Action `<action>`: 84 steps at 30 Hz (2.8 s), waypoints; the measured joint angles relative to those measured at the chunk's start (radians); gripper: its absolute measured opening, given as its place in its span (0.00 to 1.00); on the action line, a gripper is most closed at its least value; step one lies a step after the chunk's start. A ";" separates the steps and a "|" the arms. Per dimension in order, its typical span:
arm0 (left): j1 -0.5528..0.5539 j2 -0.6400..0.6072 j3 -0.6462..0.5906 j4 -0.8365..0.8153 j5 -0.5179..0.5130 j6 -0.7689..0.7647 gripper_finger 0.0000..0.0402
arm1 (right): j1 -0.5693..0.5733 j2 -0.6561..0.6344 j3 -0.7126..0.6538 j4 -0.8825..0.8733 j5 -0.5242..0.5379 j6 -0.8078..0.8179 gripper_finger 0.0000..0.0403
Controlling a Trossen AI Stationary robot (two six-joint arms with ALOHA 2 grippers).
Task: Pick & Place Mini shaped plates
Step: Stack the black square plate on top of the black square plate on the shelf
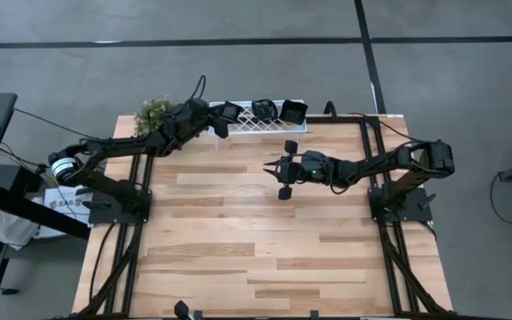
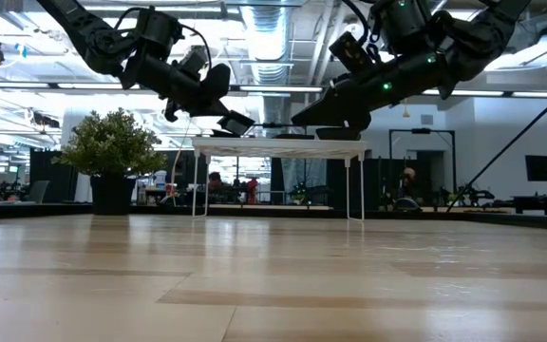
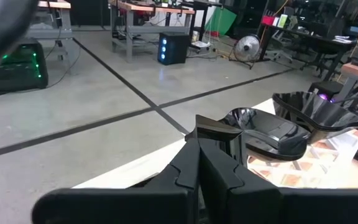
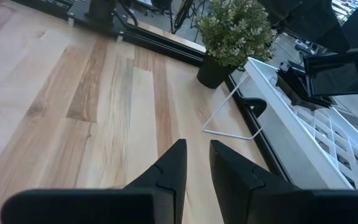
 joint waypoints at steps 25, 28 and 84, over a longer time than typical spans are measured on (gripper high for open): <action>-0.005 -0.092 0.000 -0.093 -0.022 0.026 0.02 | 0.000 0.000 0.000 0.000 0.000 0.001 0.16; -0.003 -0.082 -0.001 -0.107 -0.023 0.019 0.02 | 0.000 0.000 0.000 0.000 0.000 0.001 0.16; 0.078 -0.075 0.394 -0.813 0.295 0.538 0.26 | -0.009 0.000 0.000 -0.009 0.000 -0.001 0.16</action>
